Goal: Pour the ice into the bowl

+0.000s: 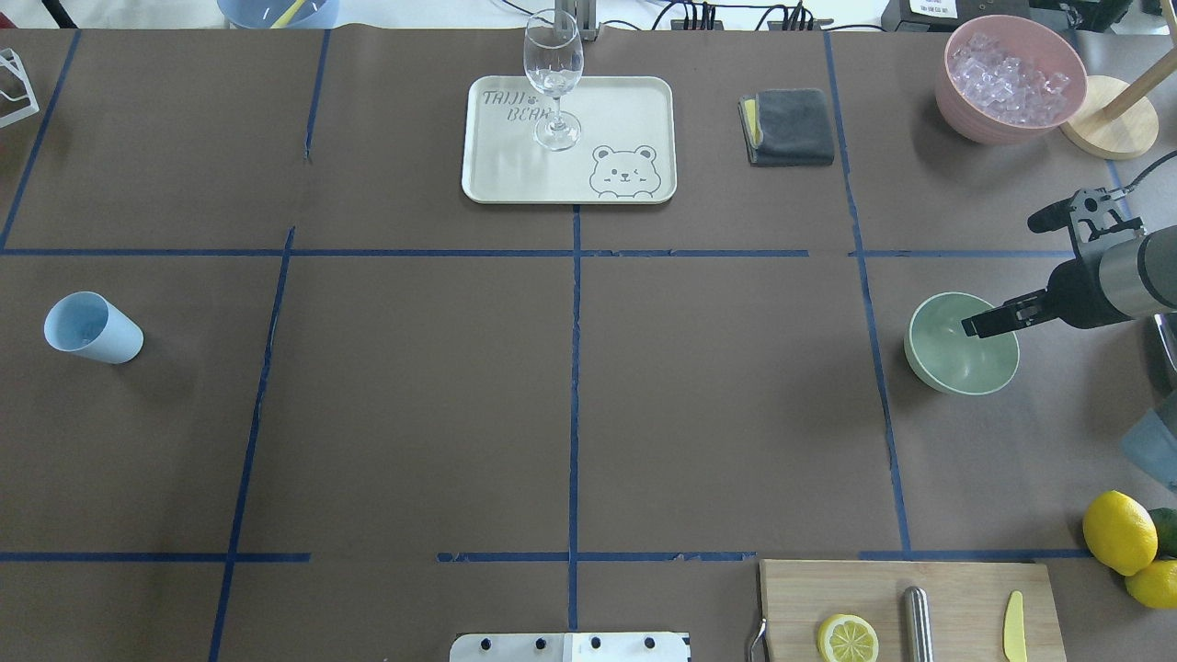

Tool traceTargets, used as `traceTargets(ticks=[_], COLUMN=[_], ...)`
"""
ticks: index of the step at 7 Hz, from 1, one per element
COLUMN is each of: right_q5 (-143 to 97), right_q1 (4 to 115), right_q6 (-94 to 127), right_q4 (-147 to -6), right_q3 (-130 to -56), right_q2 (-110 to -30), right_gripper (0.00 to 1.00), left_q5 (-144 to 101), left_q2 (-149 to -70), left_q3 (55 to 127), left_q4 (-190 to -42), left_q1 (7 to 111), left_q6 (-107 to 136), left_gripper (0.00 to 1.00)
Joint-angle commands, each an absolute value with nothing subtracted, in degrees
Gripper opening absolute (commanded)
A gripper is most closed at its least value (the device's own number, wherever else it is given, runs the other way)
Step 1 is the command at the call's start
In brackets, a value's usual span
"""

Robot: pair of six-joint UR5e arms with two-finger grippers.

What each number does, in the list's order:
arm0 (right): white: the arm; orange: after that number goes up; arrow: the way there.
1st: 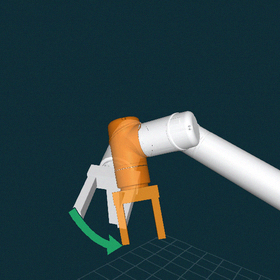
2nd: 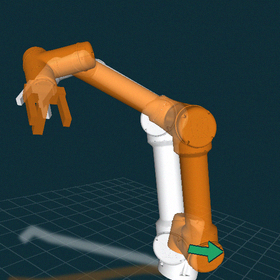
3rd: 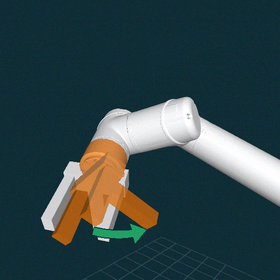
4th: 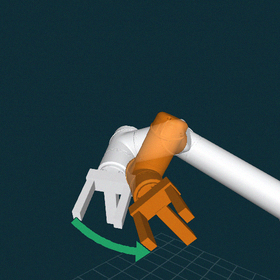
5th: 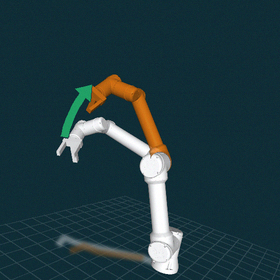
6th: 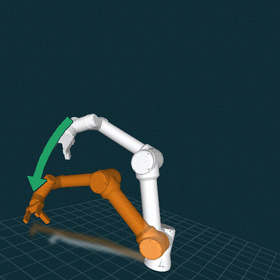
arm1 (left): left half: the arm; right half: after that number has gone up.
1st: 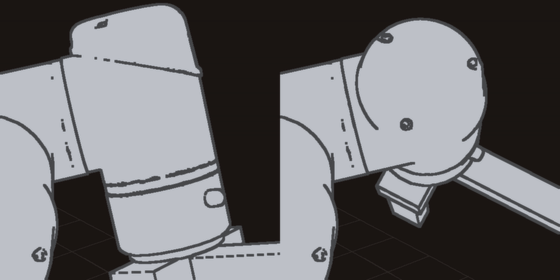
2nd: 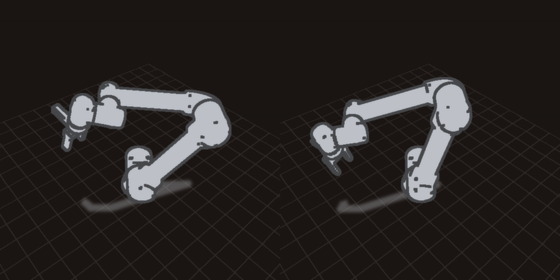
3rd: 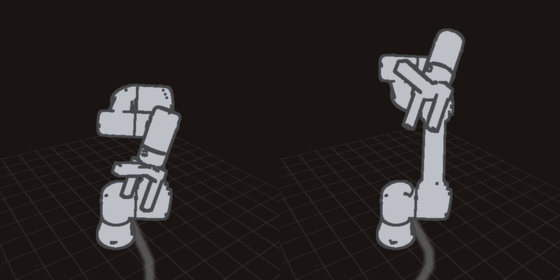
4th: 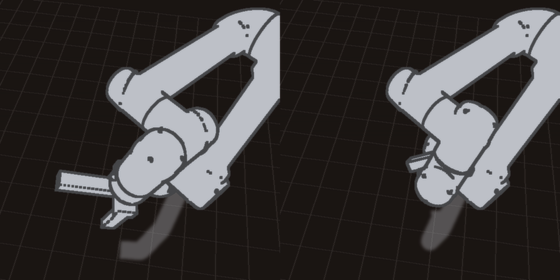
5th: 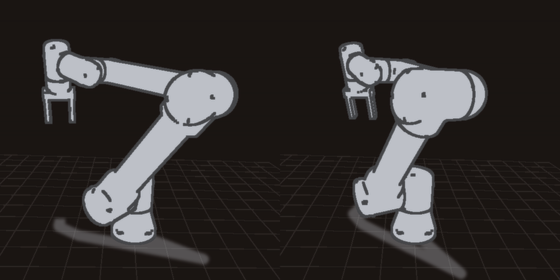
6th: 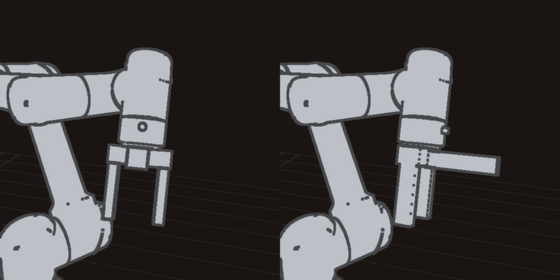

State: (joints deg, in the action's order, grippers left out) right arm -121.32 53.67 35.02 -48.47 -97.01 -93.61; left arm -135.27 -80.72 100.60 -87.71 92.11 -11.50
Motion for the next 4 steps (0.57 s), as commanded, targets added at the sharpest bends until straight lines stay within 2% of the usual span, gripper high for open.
traceTargets(ticks=[1, 2, 4], right_q5=[-121.37, -121.2, -121.63], right_q1=[53.53, 53.26, 52.82], right_q6=[35.15, 34.72, 35.15], right_q4=[-48.6, -49.21, -48.61], right_q3=[-96.06, -96.06, -96.15], right_q2=[-93.69, -93.43, -93.43], right_gripper=[0.4, 0.0, 0.0], left_q5=[-135.44, -135.44, -135.44], left_q2=[-80.68, -80.77, -80.77], left_q3=[100.55, 100.55, 100.63], left_q4=[-87.71, -87.71, -87.71], left_q1=[92.11, 92.11, 92.02], left_q6=[-11.51, -11.51, -11.51], left_gripper=[1.0, 1.0, 1.0])
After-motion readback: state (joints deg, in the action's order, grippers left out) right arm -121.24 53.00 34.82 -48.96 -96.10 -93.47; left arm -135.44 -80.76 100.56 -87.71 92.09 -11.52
